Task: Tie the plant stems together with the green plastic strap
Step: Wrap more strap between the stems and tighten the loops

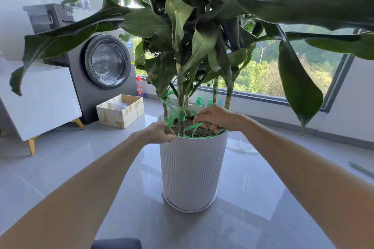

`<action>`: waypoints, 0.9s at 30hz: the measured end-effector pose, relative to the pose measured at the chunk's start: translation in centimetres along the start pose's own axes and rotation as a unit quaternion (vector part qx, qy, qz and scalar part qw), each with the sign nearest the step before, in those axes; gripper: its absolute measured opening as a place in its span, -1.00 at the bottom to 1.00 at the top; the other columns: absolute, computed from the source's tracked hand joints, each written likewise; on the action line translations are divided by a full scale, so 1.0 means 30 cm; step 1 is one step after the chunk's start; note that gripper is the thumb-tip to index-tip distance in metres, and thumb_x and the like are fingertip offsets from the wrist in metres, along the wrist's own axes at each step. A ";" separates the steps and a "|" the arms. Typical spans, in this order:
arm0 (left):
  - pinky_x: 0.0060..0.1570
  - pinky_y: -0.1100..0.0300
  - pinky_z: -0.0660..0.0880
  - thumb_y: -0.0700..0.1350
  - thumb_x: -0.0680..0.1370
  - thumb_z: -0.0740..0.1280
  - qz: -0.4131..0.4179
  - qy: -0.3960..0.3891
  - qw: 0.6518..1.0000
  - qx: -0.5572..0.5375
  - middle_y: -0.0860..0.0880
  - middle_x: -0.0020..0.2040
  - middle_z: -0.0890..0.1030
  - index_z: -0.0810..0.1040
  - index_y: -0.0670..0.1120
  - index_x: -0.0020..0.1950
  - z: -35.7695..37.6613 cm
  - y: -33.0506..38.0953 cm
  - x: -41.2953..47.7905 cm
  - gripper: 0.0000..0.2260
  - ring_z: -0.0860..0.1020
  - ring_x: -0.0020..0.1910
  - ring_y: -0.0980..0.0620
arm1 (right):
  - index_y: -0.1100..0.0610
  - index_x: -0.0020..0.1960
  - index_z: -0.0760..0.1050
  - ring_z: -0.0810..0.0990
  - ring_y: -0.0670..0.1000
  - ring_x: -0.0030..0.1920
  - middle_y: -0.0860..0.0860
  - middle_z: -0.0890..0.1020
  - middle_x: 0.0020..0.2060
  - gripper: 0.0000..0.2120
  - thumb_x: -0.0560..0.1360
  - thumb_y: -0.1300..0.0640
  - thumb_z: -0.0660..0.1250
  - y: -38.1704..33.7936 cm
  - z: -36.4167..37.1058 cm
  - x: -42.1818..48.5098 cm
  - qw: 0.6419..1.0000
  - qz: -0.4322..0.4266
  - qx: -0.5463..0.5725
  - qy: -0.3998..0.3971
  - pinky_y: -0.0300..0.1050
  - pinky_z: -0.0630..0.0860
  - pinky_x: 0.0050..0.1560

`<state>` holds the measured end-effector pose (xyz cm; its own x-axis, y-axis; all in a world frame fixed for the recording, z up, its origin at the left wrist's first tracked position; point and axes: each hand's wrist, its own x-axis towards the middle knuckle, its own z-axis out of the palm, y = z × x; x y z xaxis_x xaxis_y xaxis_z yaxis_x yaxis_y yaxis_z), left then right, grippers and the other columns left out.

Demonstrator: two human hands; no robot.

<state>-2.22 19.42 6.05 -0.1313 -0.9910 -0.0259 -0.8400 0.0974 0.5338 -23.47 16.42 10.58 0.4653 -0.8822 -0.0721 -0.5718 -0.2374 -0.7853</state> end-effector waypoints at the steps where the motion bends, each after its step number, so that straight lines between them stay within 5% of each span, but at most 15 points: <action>1: -0.27 0.41 0.36 -0.12 0.53 0.34 0.012 0.003 1.000 -0.015 0.02 -0.20 0.55 0.63 -0.19 0.03 -0.003 0.010 -0.003 -0.82 0.49 -0.11 0.07 | 0.23 -0.05 0.57 0.33 -0.15 -0.63 0.02 0.49 -0.44 -0.86 0.57 0.19 0.27 0.000 0.002 -0.003 0.999 0.034 0.014 -0.037 -0.32 0.33 -0.60; 5: -0.37 0.43 0.38 0.02 0.48 0.40 0.064 0.001 0.996 -0.060 -0.03 -0.09 0.58 0.54 -0.12 0.13 -0.016 0.051 -0.022 -0.69 0.51 -0.17 0.09 | 0.24 -0.07 0.49 0.38 -0.15 -0.63 0.06 0.49 -0.40 -0.86 0.60 0.23 0.21 0.058 -0.002 -0.015 0.990 0.125 0.023 -0.058 -0.32 0.39 -0.60; 8: -0.54 0.38 0.29 0.14 0.48 0.34 0.053 -0.019 0.989 -0.137 -0.07 -0.09 0.64 0.44 0.00 0.22 -0.019 0.081 -0.032 -0.62 0.38 -0.41 0.10 | 0.22 -0.03 0.50 0.42 -0.12 -0.61 0.05 0.53 -0.39 -0.86 0.61 0.19 0.19 0.100 -0.019 -0.028 0.986 0.151 -0.019 -0.074 -0.30 0.44 -0.57; 12: -0.55 0.36 0.30 0.17 0.52 0.24 0.040 -0.037 0.987 -0.149 -0.06 -0.09 0.66 0.45 0.00 0.20 -0.002 0.116 -0.020 -0.65 0.37 -0.50 0.11 | 0.16 -0.02 0.56 0.46 -0.10 -0.56 0.02 0.56 -0.38 -0.82 0.60 0.09 0.23 0.102 -0.021 -0.029 0.986 0.130 -0.058 -0.084 -0.29 0.48 -0.52; 19: -0.57 0.38 0.34 -0.09 0.57 0.30 0.054 -0.004 0.996 -0.077 -0.01 -0.16 0.67 0.68 -0.16 -0.02 0.027 0.078 0.007 -0.80 0.46 -0.60 0.22 | 0.09 -0.12 0.62 0.56 -0.11 -0.43 -0.03 0.61 -0.37 -0.77 0.56 -0.01 0.28 0.093 -0.004 -0.018 0.981 0.078 -0.152 -0.088 -0.26 0.57 -0.28; 23: -0.54 0.38 0.34 -0.07 0.59 0.26 -0.013 0.021 1.000 -0.018 0.07 -0.15 0.67 0.66 -0.04 -0.11 -0.006 -0.023 0.003 -0.80 0.54 -0.55 0.20 | 0.13 -0.15 0.61 0.53 -0.09 -0.30 -0.05 0.59 -0.32 -0.70 0.58 -0.04 0.24 0.166 -0.029 -0.021 0.948 0.025 -0.318 -0.015 -0.20 0.48 -0.16; 27: -0.46 0.34 0.37 -0.06 0.60 0.24 -0.041 0.026 0.999 0.005 0.08 -0.12 0.65 0.65 -0.03 -0.09 -0.017 -0.052 0.002 -0.80 0.57 -0.47 0.17 | 0.14 -0.19 0.57 0.52 -0.02 -0.31 0.07 0.60 -0.27 -0.72 0.60 0.09 0.18 0.177 -0.046 -0.030 0.944 -0.002 -0.328 0.046 -0.06 0.52 -0.12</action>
<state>-0.65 19.15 5.62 -0.0345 -0.9991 -0.0244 -0.8522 0.0167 0.5230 -27.86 15.40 7.34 0.4254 -0.9050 0.0079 -0.8792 -0.4153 -0.2337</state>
